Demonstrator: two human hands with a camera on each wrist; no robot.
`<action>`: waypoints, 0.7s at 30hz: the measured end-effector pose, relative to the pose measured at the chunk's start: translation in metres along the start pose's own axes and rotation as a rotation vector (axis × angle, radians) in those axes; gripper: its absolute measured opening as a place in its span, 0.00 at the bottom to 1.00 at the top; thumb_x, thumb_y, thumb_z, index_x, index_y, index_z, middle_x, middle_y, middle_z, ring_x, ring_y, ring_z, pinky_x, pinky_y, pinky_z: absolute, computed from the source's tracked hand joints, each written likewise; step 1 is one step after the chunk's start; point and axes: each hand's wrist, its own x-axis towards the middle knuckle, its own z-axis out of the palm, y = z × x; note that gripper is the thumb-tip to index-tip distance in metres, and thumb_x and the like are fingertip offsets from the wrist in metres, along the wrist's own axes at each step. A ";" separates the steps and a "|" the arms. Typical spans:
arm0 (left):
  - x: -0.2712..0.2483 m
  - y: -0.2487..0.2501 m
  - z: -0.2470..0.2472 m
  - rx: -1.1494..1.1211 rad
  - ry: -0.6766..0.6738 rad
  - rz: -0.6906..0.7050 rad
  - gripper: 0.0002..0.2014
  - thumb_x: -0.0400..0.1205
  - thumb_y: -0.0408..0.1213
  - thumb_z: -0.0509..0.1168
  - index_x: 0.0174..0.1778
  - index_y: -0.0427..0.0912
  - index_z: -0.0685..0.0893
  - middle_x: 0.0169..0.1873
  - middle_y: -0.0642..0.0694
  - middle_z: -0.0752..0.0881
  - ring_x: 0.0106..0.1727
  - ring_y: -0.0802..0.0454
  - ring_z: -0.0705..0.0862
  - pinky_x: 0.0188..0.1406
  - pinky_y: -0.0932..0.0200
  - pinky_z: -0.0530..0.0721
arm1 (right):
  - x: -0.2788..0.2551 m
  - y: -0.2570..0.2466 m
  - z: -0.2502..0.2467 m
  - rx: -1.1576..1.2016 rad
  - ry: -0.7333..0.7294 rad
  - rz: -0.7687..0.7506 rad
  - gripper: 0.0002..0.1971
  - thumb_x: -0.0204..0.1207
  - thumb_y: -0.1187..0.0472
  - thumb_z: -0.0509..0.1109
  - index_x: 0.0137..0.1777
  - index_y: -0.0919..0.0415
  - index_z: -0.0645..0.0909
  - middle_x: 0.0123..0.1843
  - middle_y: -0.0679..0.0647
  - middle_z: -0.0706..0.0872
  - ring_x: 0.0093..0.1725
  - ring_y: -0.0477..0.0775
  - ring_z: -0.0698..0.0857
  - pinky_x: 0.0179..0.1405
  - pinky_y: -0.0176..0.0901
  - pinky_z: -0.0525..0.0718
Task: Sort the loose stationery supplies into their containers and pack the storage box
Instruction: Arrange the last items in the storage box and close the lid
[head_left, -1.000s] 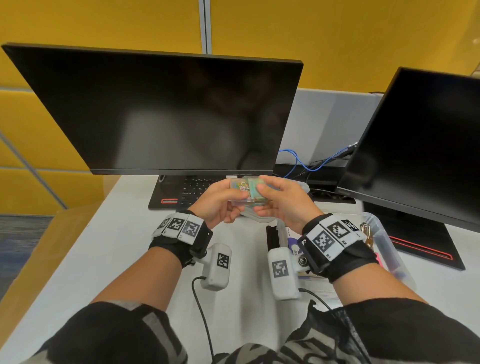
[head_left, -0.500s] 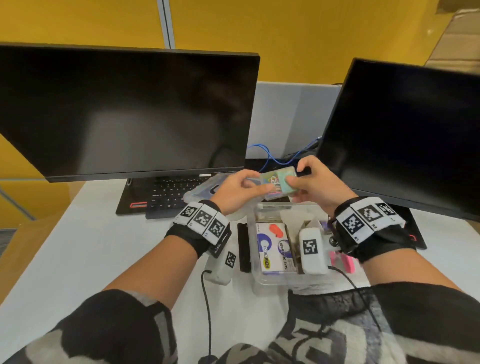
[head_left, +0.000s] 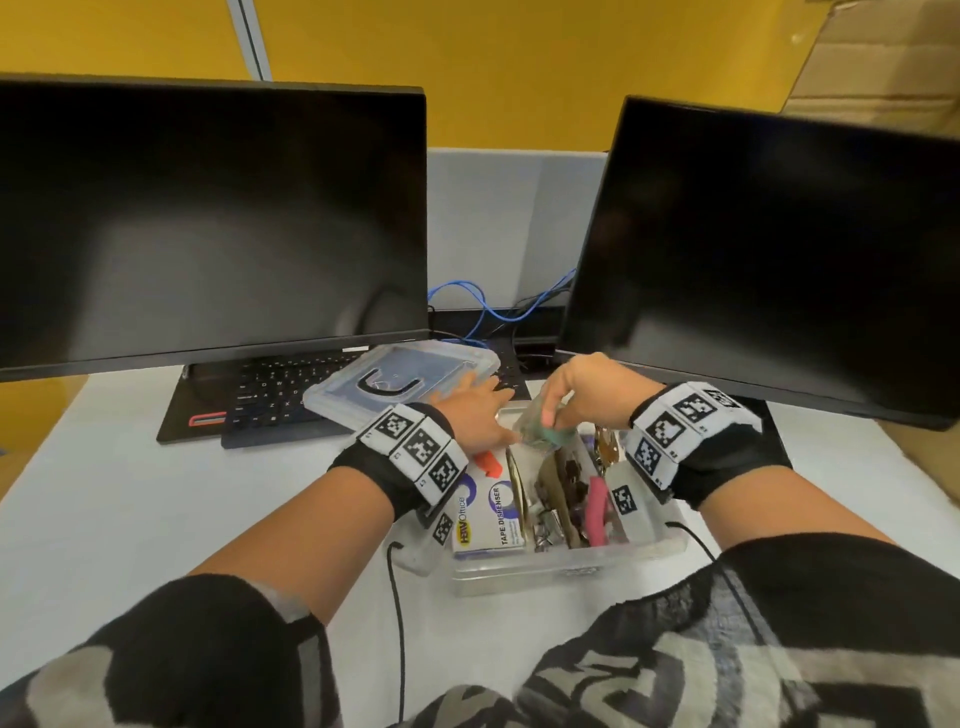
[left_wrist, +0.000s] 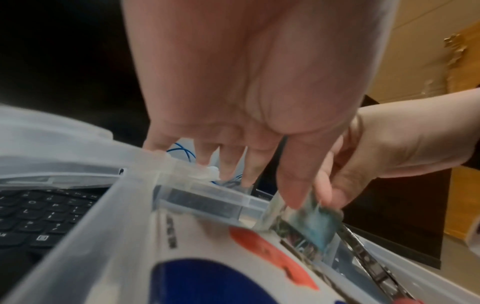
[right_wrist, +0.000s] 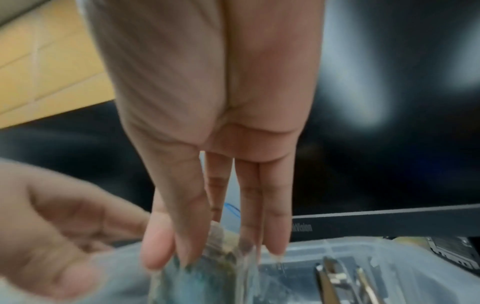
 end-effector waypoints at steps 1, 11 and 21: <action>-0.001 0.001 0.000 0.014 -0.001 -0.005 0.32 0.85 0.47 0.58 0.83 0.45 0.54 0.83 0.45 0.51 0.83 0.42 0.43 0.80 0.39 0.52 | 0.004 -0.002 0.003 -0.057 -0.028 -0.007 0.09 0.69 0.68 0.75 0.40 0.51 0.90 0.56 0.49 0.87 0.56 0.50 0.83 0.63 0.47 0.79; -0.018 0.011 -0.012 -0.043 -0.023 -0.029 0.27 0.86 0.33 0.55 0.82 0.43 0.58 0.81 0.43 0.60 0.80 0.46 0.59 0.73 0.51 0.68 | 0.022 -0.022 0.042 -0.616 -0.247 -0.001 0.15 0.80 0.57 0.63 0.65 0.58 0.81 0.61 0.57 0.83 0.60 0.58 0.81 0.57 0.46 0.77; -0.010 -0.003 -0.011 -0.120 0.059 0.012 0.28 0.84 0.27 0.56 0.81 0.45 0.60 0.83 0.45 0.53 0.83 0.47 0.54 0.78 0.54 0.58 | 0.027 -0.028 0.049 -0.560 -0.472 0.086 0.24 0.83 0.59 0.59 0.79 0.57 0.65 0.72 0.58 0.76 0.70 0.58 0.75 0.68 0.47 0.71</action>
